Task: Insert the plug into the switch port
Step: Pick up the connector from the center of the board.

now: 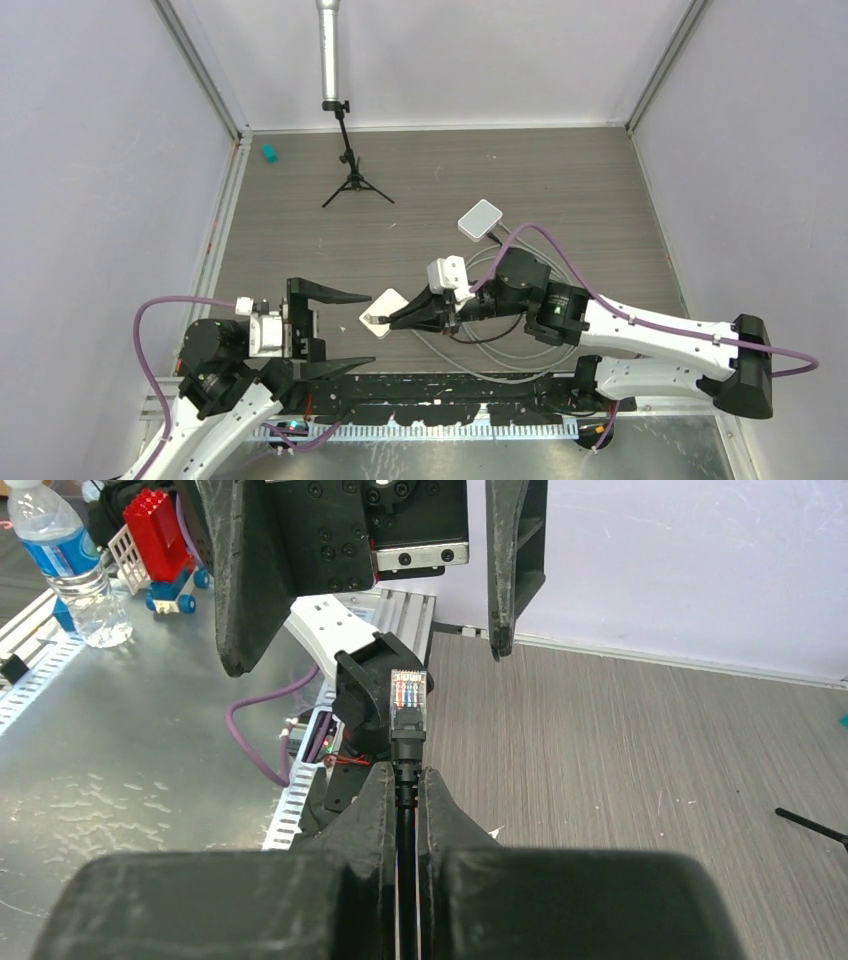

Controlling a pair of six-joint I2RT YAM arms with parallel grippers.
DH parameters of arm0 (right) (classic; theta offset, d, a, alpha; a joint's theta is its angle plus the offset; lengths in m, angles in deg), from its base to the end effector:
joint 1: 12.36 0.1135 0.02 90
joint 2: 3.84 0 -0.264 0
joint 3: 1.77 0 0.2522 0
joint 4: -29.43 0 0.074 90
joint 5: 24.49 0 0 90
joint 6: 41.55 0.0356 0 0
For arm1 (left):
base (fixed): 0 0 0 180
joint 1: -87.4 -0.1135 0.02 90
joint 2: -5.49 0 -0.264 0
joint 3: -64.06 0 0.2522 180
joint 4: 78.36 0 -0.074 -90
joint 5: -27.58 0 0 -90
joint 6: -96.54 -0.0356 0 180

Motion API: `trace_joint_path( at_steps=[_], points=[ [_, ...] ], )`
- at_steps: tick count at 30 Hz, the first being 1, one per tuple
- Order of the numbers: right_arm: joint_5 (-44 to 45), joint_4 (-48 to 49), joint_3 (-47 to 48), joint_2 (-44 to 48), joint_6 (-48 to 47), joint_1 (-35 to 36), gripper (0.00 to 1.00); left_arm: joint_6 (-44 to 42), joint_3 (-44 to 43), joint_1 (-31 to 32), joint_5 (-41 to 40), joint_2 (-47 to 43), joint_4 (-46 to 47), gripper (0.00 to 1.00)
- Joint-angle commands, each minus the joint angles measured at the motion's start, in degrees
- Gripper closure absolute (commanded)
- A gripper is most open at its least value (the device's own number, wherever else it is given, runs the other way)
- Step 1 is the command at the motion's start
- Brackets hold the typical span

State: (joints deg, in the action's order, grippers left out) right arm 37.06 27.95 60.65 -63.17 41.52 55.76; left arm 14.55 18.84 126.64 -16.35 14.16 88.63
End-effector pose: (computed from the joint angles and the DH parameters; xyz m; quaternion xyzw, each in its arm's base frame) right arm 0.0746 0.2313 0.3571 -0.5513 0.4286 0.5012 0.5111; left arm 0.0241 -0.0528 0.3429 0.4510 0.3976 -0.5049 0.6193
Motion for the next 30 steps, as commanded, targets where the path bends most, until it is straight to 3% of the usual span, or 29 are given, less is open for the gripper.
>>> trace_joint_path(
  at_steps=[1, 21, 24, 28, 30],
  points=[
    [-0.7, 5.5, 3.2, -0.9, 2.0, 0.4, 1.0, -0.9, 0.2, -0.2, 1.8, 2.0, 3.3, 0.09],
    [3.4, 7.3, 4.1, -2.4, 2.0, 0.9, 1.0, 2.6, 2.7, -0.2, 0.8, 3.3, 6.9, 0.1],
    [8.3, 4.8, 2.7, -0.5, 0.3, 0.8, 1.0, 7.8, 2.8, -0.2, -6.2, 3.0, 3.4, 0.09],
    [22.5, 1.5, -2.9, 6.8, -1.4, 0.9, 1.0, 18.9, 0.7, -0.2, -28.2, 2.8, -12.3, 0.13],
    [27.5, -1.7, -5.3, 9.6, -1.9, 0.9, 1.0, 21.1, -2.4, -0.2, -34.2, 5.3, -18.9, 0.13]
  ],
)
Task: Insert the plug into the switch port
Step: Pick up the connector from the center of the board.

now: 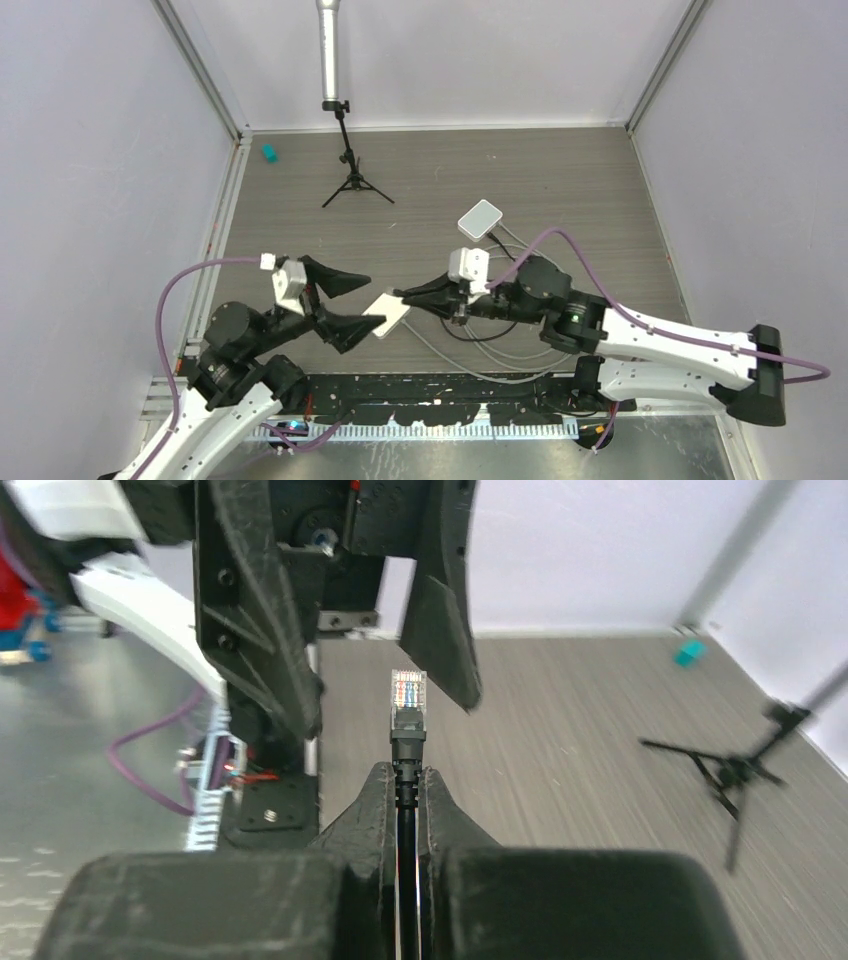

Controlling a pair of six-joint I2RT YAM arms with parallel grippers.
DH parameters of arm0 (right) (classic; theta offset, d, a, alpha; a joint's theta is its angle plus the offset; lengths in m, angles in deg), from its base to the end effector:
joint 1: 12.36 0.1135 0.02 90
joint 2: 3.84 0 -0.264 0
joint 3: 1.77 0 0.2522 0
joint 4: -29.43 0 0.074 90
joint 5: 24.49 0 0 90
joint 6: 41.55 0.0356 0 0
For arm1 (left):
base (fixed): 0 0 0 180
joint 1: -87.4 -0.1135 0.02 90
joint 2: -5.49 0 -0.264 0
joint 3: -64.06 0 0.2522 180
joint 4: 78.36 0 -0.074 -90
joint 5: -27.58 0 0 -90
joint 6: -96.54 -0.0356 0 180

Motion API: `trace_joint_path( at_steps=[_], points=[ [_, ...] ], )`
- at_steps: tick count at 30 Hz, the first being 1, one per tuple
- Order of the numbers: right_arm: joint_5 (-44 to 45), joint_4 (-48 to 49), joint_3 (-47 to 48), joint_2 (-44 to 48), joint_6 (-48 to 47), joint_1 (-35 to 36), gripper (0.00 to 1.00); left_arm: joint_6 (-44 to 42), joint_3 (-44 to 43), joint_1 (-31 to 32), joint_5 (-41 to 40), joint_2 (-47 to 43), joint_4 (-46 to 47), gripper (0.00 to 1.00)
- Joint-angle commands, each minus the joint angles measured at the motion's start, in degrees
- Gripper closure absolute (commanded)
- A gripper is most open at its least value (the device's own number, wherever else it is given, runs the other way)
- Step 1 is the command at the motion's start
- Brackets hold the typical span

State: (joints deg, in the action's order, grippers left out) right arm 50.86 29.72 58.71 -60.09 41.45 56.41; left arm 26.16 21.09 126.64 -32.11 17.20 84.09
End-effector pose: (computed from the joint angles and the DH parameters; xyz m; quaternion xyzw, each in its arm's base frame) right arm 0.0760 0.2204 0.3602 -0.4873 0.4738 0.4482 0.5807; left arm 0.0497 -0.0638 0.3228 0.3042 0.5524 -0.5136 0.5818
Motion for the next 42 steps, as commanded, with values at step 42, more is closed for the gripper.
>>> trace_joint_path(
  at_steps=[42],
  points=[
    [50.2, 23.5, -15.3, -37.2, 13.9, 20.4, 1.0, 23.7, 13.6, -2.7, -38.0, 32.6, -3.2, 0.24]
  ],
)
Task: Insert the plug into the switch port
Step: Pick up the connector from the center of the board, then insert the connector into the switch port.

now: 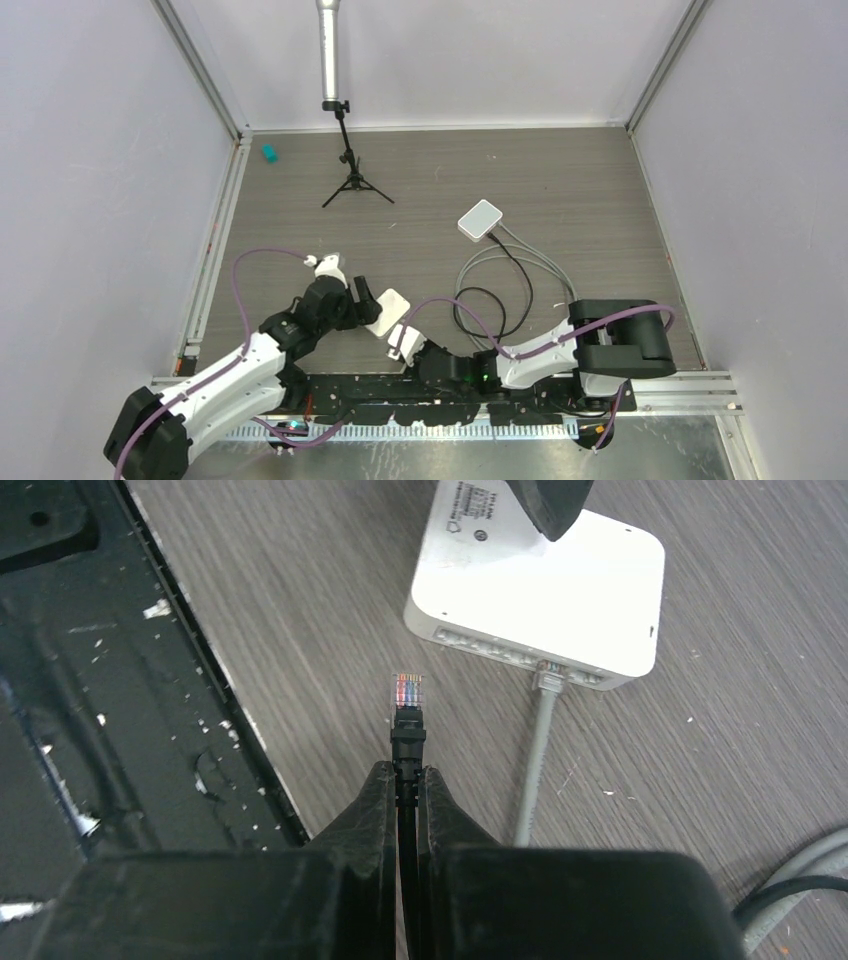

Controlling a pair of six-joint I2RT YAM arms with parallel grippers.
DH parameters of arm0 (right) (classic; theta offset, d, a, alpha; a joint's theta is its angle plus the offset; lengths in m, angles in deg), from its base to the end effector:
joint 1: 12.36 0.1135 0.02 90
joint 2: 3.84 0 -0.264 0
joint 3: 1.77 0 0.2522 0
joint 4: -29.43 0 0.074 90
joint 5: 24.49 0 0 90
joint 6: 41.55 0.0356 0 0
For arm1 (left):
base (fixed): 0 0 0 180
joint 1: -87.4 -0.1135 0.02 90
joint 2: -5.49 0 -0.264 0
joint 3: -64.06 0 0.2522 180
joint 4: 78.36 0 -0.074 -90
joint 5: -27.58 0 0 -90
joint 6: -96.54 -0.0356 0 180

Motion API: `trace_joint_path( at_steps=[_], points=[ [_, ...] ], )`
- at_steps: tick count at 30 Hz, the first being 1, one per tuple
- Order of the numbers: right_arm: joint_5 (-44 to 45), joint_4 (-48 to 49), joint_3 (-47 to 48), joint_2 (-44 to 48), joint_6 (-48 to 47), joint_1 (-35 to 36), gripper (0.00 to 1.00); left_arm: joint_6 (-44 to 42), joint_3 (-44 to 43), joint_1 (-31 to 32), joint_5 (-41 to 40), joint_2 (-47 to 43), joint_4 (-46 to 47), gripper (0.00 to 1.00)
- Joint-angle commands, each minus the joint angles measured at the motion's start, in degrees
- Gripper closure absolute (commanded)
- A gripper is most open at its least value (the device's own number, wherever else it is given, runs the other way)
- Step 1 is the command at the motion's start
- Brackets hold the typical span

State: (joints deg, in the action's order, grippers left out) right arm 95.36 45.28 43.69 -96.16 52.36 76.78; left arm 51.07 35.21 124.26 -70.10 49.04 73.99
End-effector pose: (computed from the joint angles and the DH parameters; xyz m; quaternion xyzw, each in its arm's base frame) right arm 0.0221 0.2927 0.1392 -0.4761 0.7048 0.1910 0.4900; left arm 0.1256 -0.0882 0.1578 -0.0880 0.9089 -0.2163 0.3455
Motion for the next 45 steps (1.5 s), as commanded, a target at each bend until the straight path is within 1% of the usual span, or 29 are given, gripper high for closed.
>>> trace_joint_path(
  at_steps=[1, 6, 12, 18, 24, 33, 34, 38, 45],
  points=[
    [5.8, 8.1, -0.2, -1.6, 3.4, -0.2, 1.0, -1.5, -0.3, -0.4, 0.0, 1.0, 7.7, 0.24],
    [4.4, 10.3, -0.3, -4.9, 6.1, -1.8, 0.99, -2.8, 0.5, -0.4, 1.7, 3.2, 11.0, 0.24],
    [4.3, 9.8, 0.1, -6.4, 8.6, -3.8, 0.99, -4.3, 0.8, -0.4, 4.6, 4.7, 11.1, 0.31],
    [3.9, 8.6, 0.6, -6.7, 9.4, -5.1, 0.99, -3.2, 2.9, -0.3, 5.7, 3.5, 11.4, 0.34],
    [2.7, 9.5, 0.2, -6.6, 9.9, -5.9, 1.0, -1.5, 4.8, -0.3, 6.1, 1.8, 11.8, 0.38],
    [1.2, 10.0, 0.6, -6.9, 10.3, -6.0, 1.0, -1.6, 5.1, -0.4, 7.4, 1.6, 12.3, 0.41],
    [1.2, 10.1, 0.6, -7.0, 10.3, -6.0, 1.0, -1.7, 5.1, -0.4, 9.0, 1.8, 12.4, 0.41],
    [1.4, 10.0, 0.8, -7.0, 10.3, -6.0, 1.0, -1.8, 5.2, -0.4, 11.3, 2.1, 12.4, 0.42],
    [1.7, 9.9, 0.8, -7.0, 10.9, -6.1, 0.99, -1.3, 5.9, -0.4, 13.2, 1.0, 12.3, 0.44]
  ],
)
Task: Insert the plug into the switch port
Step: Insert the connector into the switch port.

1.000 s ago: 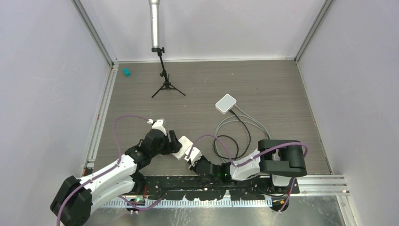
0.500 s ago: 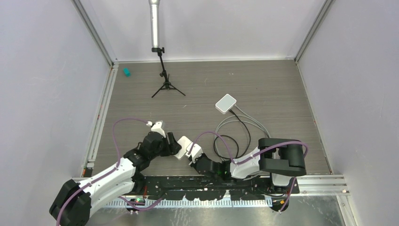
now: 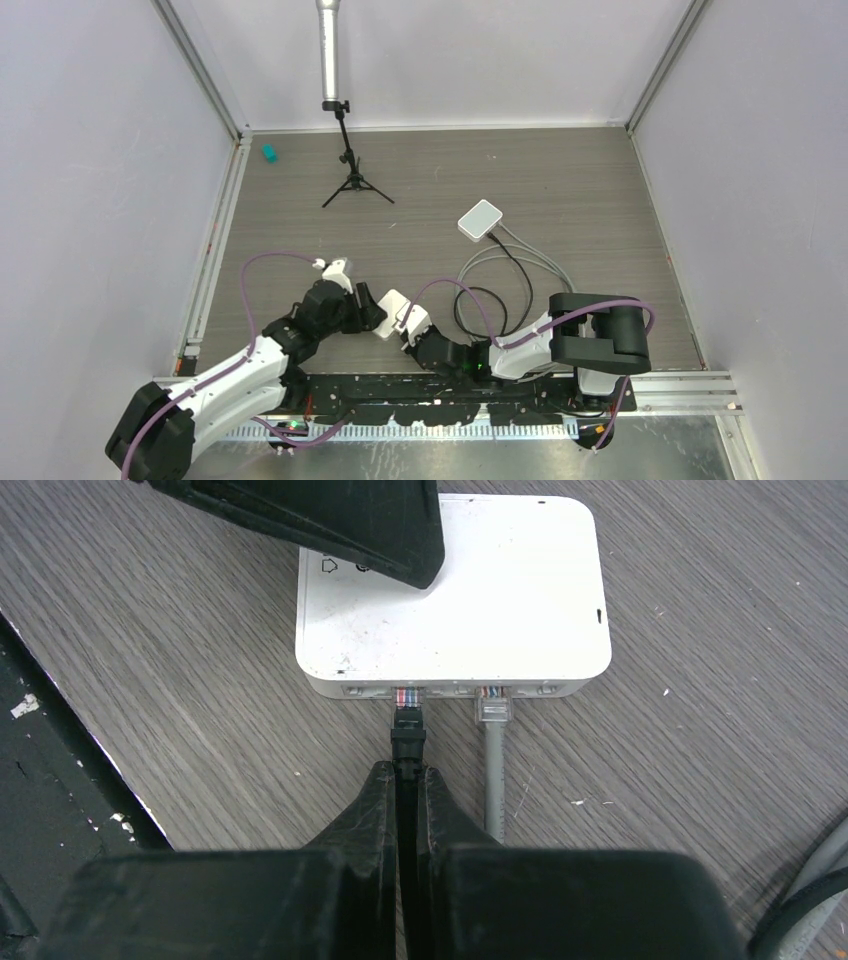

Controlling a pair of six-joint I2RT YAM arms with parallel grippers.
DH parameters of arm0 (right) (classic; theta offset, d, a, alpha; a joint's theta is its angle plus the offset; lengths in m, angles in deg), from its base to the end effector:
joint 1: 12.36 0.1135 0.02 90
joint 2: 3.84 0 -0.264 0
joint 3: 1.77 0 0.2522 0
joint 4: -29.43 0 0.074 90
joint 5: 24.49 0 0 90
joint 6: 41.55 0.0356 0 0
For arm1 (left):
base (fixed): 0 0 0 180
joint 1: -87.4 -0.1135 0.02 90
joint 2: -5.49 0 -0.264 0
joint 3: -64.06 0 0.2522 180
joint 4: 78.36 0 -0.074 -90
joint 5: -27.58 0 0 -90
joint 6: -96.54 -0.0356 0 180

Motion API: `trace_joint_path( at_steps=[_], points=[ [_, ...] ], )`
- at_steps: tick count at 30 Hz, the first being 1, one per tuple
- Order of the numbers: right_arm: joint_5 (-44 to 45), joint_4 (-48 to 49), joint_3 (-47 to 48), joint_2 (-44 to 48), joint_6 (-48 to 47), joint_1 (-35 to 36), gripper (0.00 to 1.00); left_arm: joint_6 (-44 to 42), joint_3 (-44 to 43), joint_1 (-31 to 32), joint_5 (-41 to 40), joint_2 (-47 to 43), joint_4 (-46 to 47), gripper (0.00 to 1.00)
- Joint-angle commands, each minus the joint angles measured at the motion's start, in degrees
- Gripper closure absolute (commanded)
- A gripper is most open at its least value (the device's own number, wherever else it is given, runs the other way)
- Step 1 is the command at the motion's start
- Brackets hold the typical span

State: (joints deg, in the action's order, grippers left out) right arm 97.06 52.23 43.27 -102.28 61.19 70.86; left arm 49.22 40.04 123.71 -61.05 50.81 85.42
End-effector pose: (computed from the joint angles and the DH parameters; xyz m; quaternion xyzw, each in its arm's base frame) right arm 0.0538 0.2946 0.1191 -0.3723 0.7604 0.1961 0.4946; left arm 0.1254 -0.0932 0.1429 -0.0446 0.8958 -0.2895 0.3343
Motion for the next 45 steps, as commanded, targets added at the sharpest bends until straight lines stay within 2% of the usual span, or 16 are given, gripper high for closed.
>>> trace_joint_path(
  at_steps=[1, 17, 30, 38, 45],
  points=[
    [0.0, 2.9, 1.2, -0.9, 2.1, -0.2, 1.0, 0.6, 1.3, 0.2, 4.4, -1.0, 0.9, 0.44],
    [-0.3, 2.2, 1.8, -1.0, 0.3, -0.4, 1.0, 0.6, 2.0, 0.2, 9.5, -1.0, 2.2, 0.53],
    [-2.7, 2.4, 2.7, -1.0, -1.1, -2.3, 0.99, -0.9, 2.1, 0.2, 15.3, 2.4, 6.9, 0.52],
    [-1.2, 3.5, 3.2, -1.6, -1.6, -4.0, 1.0, 0.7, 2.9, 1.0, 17.9, 2.1, 7.2, 0.53],
    [-7.4, 5.2, 4.4, -3.4, -6.3, -4.4, 1.0, 2.4, 4.3, 3.8, 16.9, -0.2, 7.1, 0.53]
  ],
)
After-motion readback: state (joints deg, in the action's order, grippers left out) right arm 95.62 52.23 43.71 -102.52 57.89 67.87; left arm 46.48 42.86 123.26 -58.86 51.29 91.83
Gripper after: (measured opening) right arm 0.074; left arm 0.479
